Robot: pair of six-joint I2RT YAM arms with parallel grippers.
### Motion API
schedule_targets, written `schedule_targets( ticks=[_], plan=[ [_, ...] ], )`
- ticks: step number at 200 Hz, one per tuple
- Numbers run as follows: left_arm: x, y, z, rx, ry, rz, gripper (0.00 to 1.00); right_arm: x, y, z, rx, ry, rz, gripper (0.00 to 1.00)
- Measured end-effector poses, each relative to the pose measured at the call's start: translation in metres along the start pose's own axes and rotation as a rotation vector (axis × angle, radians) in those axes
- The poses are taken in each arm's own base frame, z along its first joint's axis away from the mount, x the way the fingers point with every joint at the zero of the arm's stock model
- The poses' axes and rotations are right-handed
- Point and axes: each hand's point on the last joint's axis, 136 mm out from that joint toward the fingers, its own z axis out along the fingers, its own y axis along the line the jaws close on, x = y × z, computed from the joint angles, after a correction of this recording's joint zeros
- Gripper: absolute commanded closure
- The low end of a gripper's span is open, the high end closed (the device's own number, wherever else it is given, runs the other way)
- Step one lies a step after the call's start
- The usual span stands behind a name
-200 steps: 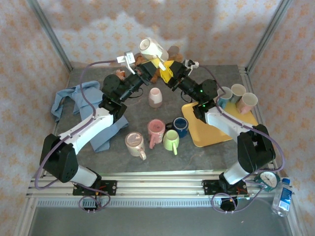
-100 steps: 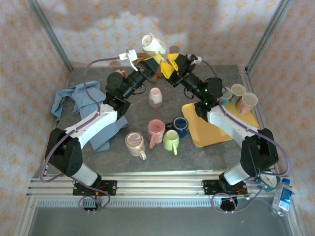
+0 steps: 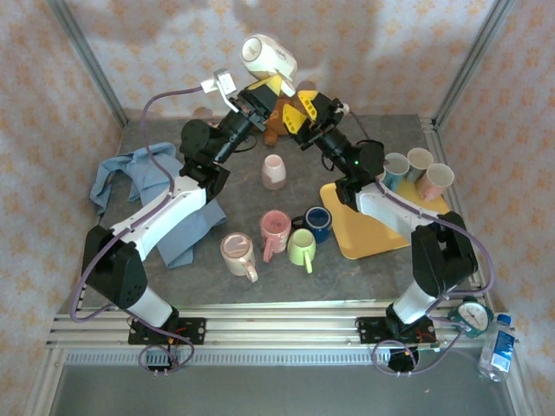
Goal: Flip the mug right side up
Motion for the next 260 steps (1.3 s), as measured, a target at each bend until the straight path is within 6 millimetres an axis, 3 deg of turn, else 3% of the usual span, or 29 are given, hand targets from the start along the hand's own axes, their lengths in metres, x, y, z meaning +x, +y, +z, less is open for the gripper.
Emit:
schedule_targets(
  ticks=[32,101,181,226,260],
  plan=[
    [-0.002,-0.002,0.000,0.005,-0.005,0.002,1.00,-0.006,-0.006,0.000,-0.002,-0.012,0.002,0.51],
    [0.002,0.003,0.004,0.002,0.000,0.000,1.00,-0.001,0.020,0.010,-0.076,0.003,-0.031,0.51],
    [0.016,0.003,0.007,0.017,0.032,-0.013,1.00,-0.006,0.011,0.017,-0.081,-0.015,-0.016,0.58],
    [0.017,0.003,0.006,0.017,0.033,-0.013,1.00,-0.011,0.010,0.019,-0.092,-0.028,-0.015,0.74],
    [0.020,0.005,-0.001,0.005,0.039,-0.018,1.00,-0.012,0.013,0.020,-0.115,-0.029,-0.022,0.96]
  ],
)
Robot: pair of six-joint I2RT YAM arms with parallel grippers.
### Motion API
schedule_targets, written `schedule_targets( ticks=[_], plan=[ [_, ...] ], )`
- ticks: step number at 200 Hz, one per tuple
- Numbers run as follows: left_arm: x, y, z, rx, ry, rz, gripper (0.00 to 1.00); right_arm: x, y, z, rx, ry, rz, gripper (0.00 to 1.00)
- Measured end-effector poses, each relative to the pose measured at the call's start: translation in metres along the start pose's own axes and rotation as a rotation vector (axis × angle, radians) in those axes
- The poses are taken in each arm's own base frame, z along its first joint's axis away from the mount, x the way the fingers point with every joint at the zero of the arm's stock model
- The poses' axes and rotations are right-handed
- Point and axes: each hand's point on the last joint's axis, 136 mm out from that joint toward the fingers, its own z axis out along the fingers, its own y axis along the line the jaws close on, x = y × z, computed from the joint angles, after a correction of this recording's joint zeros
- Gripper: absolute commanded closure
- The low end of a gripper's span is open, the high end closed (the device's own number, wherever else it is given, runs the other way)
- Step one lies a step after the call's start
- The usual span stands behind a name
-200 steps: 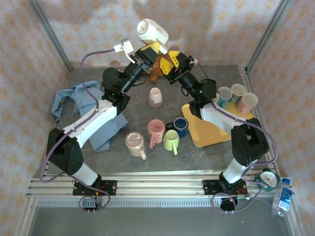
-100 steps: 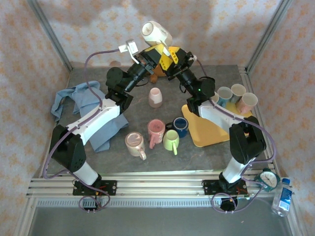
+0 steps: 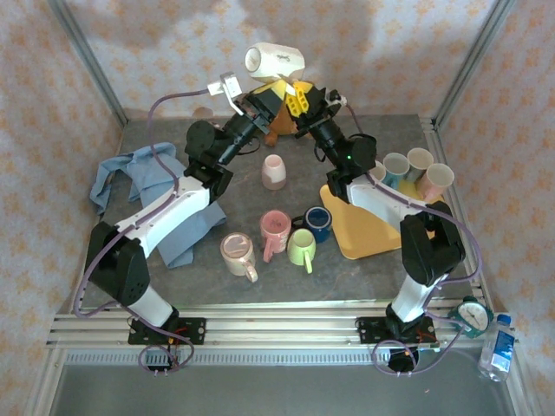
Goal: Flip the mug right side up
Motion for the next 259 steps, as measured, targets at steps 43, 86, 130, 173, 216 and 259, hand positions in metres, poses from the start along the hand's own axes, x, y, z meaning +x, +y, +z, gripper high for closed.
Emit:
schedule_targets(
  ticks=[43,86,130,173,216,259],
  plan=[
    [-0.001,-0.006,-0.012,-0.030,0.027,0.008,0.93,0.007,-0.003,0.001,0.008,0.026,0.004,1.00],
    [0.004,-0.012,-0.027,-0.074,0.102,0.031,0.54,0.013,-0.010,-0.001,0.065,0.035,-0.017,1.00],
    [0.010,-0.020,-0.037,-0.083,0.155,0.026,0.40,0.017,-0.005,-0.009,0.183,0.000,-0.249,1.00],
    [0.009,-0.025,-0.051,-0.106,0.182,0.019,0.39,0.027,0.007,-0.030,0.305,-0.007,-0.561,1.00],
    [0.000,-0.016,-0.069,-0.165,0.202,0.042,0.39,0.034,0.002,-0.055,0.471,0.049,-0.856,1.00],
    [0.011,-0.014,-0.084,-0.201,0.295,0.084,0.39,0.031,-0.021,-0.099,0.665,0.133,-1.127,1.00]
  ],
)
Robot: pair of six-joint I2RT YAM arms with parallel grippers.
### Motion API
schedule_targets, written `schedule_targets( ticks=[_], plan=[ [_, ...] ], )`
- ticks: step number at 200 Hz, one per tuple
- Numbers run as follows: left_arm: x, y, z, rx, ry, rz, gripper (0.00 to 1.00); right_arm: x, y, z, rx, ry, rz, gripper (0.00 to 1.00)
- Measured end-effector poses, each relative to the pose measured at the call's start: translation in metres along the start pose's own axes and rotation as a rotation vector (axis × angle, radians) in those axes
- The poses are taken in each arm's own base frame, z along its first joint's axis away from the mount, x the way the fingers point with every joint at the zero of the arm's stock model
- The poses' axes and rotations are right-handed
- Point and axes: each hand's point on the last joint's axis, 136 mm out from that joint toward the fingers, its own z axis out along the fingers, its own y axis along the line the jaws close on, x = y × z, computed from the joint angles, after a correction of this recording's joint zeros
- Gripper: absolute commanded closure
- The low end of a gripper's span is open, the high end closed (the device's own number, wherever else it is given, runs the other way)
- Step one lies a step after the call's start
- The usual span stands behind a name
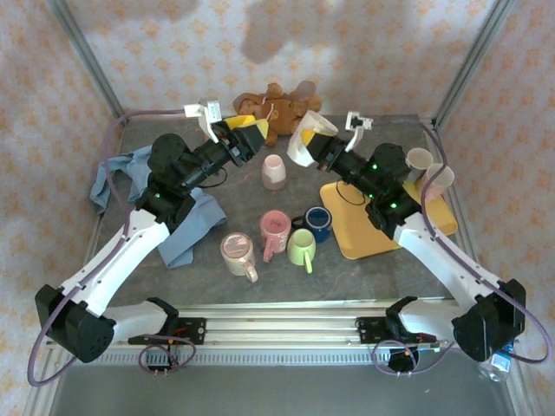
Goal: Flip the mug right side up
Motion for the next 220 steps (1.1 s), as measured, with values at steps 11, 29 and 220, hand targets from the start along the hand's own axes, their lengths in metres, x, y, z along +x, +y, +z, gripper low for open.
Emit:
schedule_targets(
  ticks=[11,29,220],
  plan=[
    [0.006,0.003,-0.001,-0.014,0.024,0.009,0.39,0.008,-0.006,-0.005,0.034,0.029,-0.063,1.00],
    [0.017,0.010,-0.004,-0.034,0.060,0.022,0.39,0.020,-0.016,-0.013,0.080,0.079,-0.187,1.00],
    [0.099,0.076,-0.024,-0.222,0.265,0.105,0.35,0.136,-0.159,-0.064,0.318,0.432,-0.651,1.00]
  ],
)
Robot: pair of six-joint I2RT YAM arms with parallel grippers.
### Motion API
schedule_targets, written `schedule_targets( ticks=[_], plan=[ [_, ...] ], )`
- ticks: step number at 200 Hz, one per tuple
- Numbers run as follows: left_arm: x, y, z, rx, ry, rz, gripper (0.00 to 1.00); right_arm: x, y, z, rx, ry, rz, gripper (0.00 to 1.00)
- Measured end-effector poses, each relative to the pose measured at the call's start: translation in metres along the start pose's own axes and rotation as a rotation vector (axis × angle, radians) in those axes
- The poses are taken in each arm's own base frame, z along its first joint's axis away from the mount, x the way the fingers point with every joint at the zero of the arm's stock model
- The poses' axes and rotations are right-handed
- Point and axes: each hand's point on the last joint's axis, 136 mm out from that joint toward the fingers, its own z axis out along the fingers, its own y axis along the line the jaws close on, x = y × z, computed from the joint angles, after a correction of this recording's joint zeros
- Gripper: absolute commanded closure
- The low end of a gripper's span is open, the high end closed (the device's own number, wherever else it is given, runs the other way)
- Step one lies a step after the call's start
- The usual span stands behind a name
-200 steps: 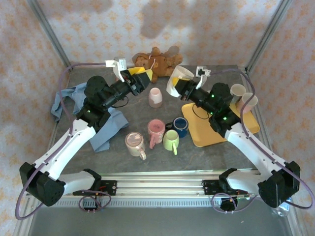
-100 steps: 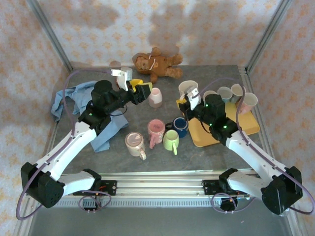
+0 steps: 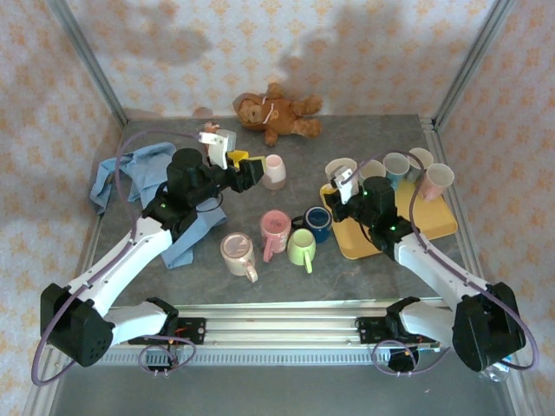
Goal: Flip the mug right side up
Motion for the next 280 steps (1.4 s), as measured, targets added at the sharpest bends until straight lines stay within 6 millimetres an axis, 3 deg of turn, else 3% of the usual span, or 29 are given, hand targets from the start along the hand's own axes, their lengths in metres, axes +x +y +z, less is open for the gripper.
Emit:
schedule_targets(
  ticks=[118,236,280],
  plan=[
    [0.010,0.009,0.004,-0.029,0.025,0.055,0.32,0.026,-0.031,0.053,0.091,-0.064,0.183,1.00],
    [0.016,0.011,0.004,-0.038,0.044,0.082,0.31,0.051,-0.042,0.077,0.141,-0.090,0.213,1.00],
    [0.016,0.012,0.004,-0.039,0.046,0.088,0.31,0.054,-0.045,0.082,0.151,-0.104,0.222,0.89]
  ],
)
